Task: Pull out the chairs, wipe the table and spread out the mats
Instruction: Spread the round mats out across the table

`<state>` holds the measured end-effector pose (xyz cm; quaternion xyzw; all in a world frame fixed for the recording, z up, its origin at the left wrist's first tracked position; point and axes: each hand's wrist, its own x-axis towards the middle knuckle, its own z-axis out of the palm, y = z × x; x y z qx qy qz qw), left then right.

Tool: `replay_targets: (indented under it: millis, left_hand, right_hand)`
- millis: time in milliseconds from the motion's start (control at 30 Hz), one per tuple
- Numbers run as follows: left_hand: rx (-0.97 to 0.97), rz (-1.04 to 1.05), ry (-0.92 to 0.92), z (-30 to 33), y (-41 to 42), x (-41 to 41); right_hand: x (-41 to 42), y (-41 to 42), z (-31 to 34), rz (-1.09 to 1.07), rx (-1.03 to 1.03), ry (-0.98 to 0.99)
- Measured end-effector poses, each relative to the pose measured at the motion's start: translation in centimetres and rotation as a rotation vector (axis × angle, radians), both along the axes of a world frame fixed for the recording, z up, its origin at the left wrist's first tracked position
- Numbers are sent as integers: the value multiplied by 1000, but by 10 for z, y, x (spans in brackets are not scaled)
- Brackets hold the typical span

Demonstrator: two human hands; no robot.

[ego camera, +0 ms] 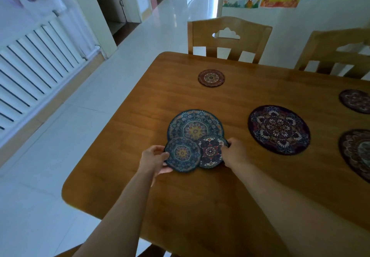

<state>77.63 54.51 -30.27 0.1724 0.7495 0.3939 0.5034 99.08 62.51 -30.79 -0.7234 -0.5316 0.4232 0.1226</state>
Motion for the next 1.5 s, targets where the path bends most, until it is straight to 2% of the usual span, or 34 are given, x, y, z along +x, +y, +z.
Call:
replay_targets:
  millis: [200,333,467,900,1133,1267,1333,1400,1500]
  left_hand:
    - [-77,-300,248,3,-38,-12]
    - [-121,-383,362,2,-60,-20]
    - [-163,-392,405,1,-71,-23]
    - [-259,-404,352,-4,-92,-14]
    - [-251,-306,524,-4,-96,-7]
    - [-319,-339,766,3,-101,9]
    - [-279,-306,813,8,-100,26]
    - [-154,-334,807,11,-94,53]
    - [-9,-368,643,12,-78,100]
  right_hand:
    - [37,-17,18,28,37,-100]
    - [54,-31,20,37,44,-70]
    - [62,-45,23,54,19,-18]
    - [76,-64,28,33,-3,4]
    - [83,-74,25,15,-34,36]
    - [100,-82,23,-6,-64,43]
    - [118,-88,22,-30,-90,56]
    - [145,-99,21,-64,-111,60]
    - [192,-120,14,-105,-138,50]
